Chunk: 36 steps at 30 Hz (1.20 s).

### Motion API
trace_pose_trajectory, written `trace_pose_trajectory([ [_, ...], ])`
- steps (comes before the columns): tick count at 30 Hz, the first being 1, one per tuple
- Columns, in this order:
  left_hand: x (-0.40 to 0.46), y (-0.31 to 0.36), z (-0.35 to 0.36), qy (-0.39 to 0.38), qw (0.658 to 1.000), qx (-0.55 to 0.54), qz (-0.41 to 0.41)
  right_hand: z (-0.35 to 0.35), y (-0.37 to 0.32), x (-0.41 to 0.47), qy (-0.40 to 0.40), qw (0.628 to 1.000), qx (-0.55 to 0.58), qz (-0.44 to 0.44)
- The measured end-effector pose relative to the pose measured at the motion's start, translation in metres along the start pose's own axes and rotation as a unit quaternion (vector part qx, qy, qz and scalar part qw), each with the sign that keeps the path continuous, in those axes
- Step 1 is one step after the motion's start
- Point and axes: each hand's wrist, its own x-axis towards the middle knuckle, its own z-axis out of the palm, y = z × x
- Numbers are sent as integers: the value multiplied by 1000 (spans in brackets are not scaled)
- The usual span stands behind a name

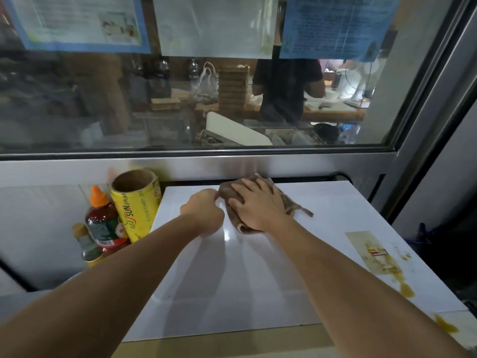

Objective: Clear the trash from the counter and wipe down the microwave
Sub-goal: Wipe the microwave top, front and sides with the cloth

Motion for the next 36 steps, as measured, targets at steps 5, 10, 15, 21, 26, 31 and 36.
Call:
trace_pose_trajectory([
  [5, 2, 17, 3, -33, 999, 20, 21, -9, 47, -3, 6, 996, -26, 82],
  [10, 0, 46, 21, -54, 997, 2, 63, -21, 88, -11, 7, 982, -39, 184],
  [15, 5, 71, 37, -64, 995, 6, 79, -25, 91, -15, -32, 988, -28, 147],
  [21, 14, 98, 61, -53, 996, 25, 64, -38, 143, -22, -32, 981, -28, 189],
  [26, 14, 96, 64, -44, 995, 44, 79, -39, 161, -28, -11, 978, -20, 207],
  [31, 12, 98, 64, -45, 996, 40, 71, -44, 180, -52, -35, 962, 23, 271],
  [36, -6, 102, 65, -18, 994, 64, 84, -44, 145, -66, -47, 973, -26, 226],
])
